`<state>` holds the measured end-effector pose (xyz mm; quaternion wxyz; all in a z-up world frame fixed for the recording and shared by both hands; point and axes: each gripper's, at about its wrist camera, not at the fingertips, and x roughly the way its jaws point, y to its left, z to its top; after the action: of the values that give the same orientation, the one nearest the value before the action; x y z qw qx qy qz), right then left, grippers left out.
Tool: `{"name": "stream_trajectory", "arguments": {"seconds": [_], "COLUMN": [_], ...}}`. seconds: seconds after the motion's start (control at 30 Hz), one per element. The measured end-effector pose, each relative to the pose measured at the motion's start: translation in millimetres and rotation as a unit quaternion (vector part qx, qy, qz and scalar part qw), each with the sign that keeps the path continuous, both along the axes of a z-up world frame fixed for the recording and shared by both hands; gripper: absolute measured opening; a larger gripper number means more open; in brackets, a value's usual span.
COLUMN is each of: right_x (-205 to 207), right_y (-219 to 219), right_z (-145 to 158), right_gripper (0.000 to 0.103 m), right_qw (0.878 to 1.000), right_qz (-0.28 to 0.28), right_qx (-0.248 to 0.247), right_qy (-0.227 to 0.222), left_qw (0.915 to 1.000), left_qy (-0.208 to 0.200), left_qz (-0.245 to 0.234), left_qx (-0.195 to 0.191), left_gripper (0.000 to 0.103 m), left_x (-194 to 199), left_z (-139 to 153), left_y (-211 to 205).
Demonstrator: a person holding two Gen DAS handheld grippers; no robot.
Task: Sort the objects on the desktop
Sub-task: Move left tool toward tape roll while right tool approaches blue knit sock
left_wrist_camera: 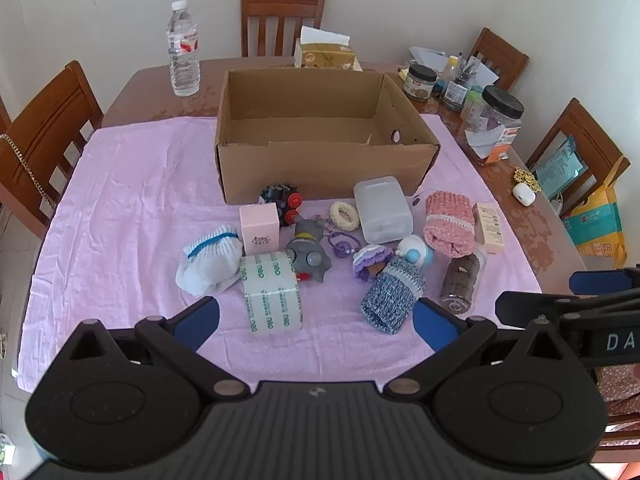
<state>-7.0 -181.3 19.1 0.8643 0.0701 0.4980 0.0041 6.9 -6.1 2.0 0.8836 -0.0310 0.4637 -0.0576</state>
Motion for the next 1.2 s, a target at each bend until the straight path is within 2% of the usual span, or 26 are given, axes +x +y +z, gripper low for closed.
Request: {"name": "stream_trajectory", "arguments": {"seconds": [0.63, 1.0, 1.2], "right_x": [8, 16, 22], "right_y": [-13, -33, -46], "right_z": [-12, -29, -34], "right_gripper": [0.103, 0.103, 0.103], "right_qw": [0.998, 0.995, 0.990], "right_qz": [0.040, 0.078, 0.113], "right_qx": [-0.004, -0.016, -0.016], "right_qy": [-0.038, -0.057, -0.078], "left_qw": [0.9998, 0.9976, 0.9940], "left_qy": [-0.020, -0.041, -0.076], "left_qz": [-0.001, 0.018, 0.031], "left_qx": [0.006, 0.054, 0.073], "left_gripper": [0.102, 0.102, 0.102], "left_x": [0, -3, -7], "left_z": [-16, -38, -47], "left_y": [-4, -10, -15]}}
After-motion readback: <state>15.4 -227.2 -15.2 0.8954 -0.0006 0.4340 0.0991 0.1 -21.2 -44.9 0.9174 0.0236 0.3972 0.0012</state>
